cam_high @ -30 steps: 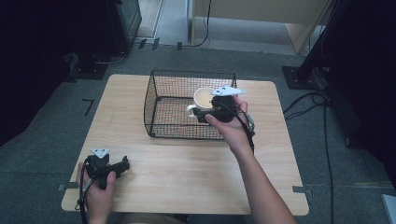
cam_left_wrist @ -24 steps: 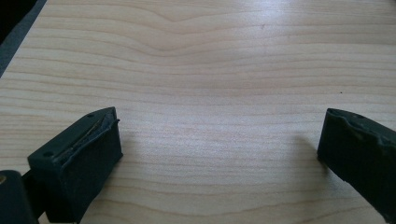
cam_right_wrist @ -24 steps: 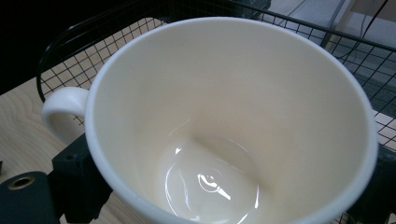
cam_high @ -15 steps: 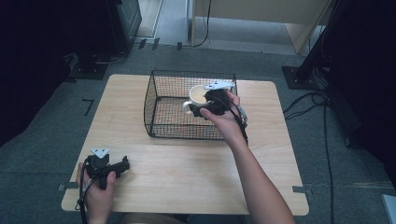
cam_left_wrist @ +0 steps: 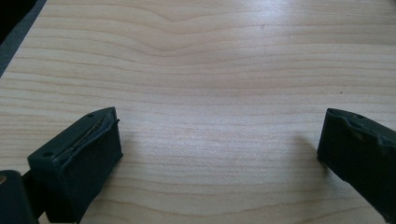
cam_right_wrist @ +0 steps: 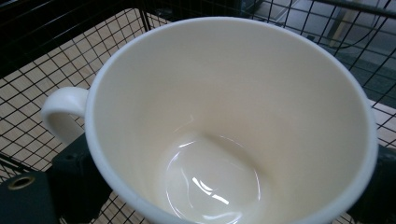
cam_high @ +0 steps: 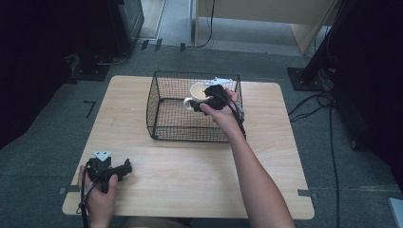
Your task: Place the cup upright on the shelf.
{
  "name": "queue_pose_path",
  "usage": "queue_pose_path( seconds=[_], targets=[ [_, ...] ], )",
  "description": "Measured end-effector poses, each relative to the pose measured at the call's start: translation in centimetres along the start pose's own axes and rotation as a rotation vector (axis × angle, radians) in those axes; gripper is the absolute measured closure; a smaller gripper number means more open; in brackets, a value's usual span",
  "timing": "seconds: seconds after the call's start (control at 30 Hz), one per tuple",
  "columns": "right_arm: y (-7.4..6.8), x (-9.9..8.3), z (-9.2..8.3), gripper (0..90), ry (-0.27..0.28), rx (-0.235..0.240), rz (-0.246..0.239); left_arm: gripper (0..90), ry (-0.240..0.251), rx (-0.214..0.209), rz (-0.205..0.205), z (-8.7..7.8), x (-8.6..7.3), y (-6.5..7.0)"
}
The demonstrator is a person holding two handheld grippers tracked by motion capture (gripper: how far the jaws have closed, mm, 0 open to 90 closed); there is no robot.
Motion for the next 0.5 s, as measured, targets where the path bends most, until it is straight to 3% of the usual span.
queue_pose_path(
  seconds=[0.07,0.27,0.37,0.5],
  targets=[
    [0.1,-0.1,0.3,8.1,-0.001,0.004,0.007,0.0,0.002,0.0,-0.001,0.0,0.0,0.0],
    [1.6,-0.5,2.5,8.1,-0.04,-0.065,0.011,0.0,0.001,0.0,0.0,0.0,0.0,0.0],
    [2.0,-0.8,3.1,8.1,-0.053,-0.072,0.02,0.0,0.002,0.0,-0.001,0.0,0.0,0.0],
    [2.3,-1.8,4.3,8.1,-0.096,-0.085,-0.019,0.0,0.001,0.001,0.0,0.0,0.0,0.0]
  ],
)
Point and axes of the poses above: each handheld gripper's, and its own axes: z roughly forward along the jaws, x roughly out of its top, y roughly to its right, the point moved 7 cm from there along z, roughly forward along the jaws, and after that the axes turned 12 degrees about -x, right-handed, at the moved point
